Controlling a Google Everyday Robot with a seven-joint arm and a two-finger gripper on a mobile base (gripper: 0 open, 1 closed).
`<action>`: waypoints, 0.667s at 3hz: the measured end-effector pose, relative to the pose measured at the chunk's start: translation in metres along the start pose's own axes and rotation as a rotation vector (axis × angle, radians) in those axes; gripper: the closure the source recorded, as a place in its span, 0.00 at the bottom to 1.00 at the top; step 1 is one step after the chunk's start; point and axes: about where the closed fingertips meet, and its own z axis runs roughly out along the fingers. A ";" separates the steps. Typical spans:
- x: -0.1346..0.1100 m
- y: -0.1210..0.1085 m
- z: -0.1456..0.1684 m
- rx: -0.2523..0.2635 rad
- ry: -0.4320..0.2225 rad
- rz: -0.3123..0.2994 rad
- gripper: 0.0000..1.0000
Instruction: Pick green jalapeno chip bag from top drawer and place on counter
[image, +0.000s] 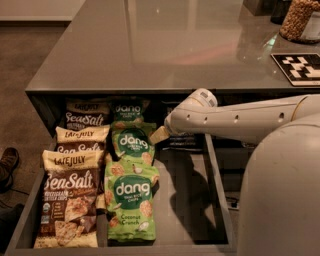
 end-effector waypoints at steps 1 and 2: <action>0.002 -0.002 0.000 0.014 -0.006 0.016 0.20; 0.002 -0.002 0.000 0.014 -0.006 0.016 0.43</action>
Offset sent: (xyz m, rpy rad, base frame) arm 0.0000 -0.0025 -0.0004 0.0027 -0.0086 -0.0172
